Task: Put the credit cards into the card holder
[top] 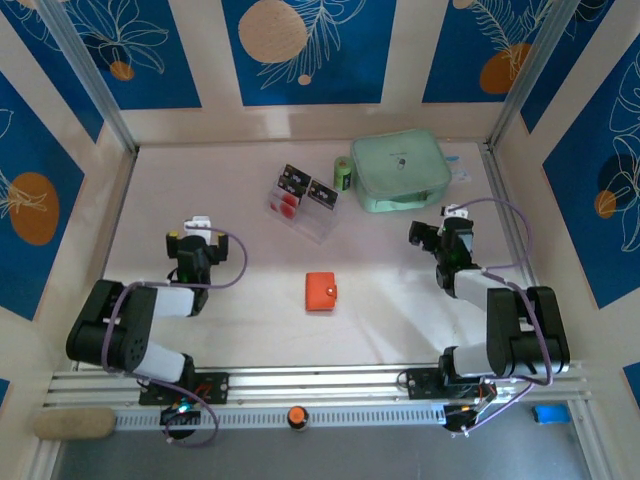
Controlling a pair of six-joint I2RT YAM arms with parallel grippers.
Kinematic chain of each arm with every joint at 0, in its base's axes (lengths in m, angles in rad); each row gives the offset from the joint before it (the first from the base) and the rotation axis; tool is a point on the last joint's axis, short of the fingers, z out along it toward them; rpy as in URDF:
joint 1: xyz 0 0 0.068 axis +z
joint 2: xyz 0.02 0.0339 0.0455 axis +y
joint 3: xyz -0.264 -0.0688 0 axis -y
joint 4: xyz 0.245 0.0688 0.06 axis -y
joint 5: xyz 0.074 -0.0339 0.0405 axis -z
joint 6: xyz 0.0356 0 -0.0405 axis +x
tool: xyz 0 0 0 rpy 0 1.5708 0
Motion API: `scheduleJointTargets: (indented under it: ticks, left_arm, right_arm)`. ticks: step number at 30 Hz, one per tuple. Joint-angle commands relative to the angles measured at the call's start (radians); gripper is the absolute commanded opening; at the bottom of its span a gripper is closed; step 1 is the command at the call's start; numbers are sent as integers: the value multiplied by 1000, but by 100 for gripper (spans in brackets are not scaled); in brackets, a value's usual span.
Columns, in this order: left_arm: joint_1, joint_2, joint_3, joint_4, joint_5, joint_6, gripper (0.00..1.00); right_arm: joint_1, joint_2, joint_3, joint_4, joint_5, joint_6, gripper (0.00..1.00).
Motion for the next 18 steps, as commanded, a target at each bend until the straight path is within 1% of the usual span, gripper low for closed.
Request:
scheduleJointTargets:
  ticks: [1, 2, 3, 4, 5, 6, 7, 8, 9, 14, 16, 18]
  left_arm:
    - [21, 36, 4, 126, 117, 4, 100]
    - [21, 66, 4, 165, 154, 26, 100]
    - [29, 56, 14, 122, 178, 19, 100]
    - [39, 50, 24, 91, 199, 10, 100]
    - [46, 62, 30, 103, 215, 12, 100]
    - [55, 56, 40, 64, 232, 5, 100]
    - [66, 56, 52, 42, 258, -3, 100]
    - [79, 63, 61, 38, 283, -8, 100]
    - [91, 59, 70, 13, 301, -19, 100]
    - [93, 60, 67, 21, 302, -19, 100]
    - [93, 59, 62, 31, 301, -19, 100]
    - [93, 57, 54, 45, 274, -27, 100]
  right_arm:
    - [-12, 84, -83, 323, -98, -38, 99]
    - [-12, 118, -101, 412, -103, -36, 99]
    - [-15, 112, -92, 392, -126, -40, 99]
    - [-20, 90, -75, 316, -160, -53, 99]
    - [-27, 97, -60, 304, -203, -62, 99]
    - [-29, 115, -37, 292, -235, -69, 99]
    - [-30, 111, 4, 211, -248, -76, 99]
    - [-22, 112, 30, 143, -250, -87, 99]
    - [-13, 121, 25, 172, -232, -91, 99]
    - [-13, 118, 28, 160, -233, -93, 99]
    - [3, 112, 21, 163, -194, -101, 99]
    - [22, 111, 10, 187, -151, -109, 99]
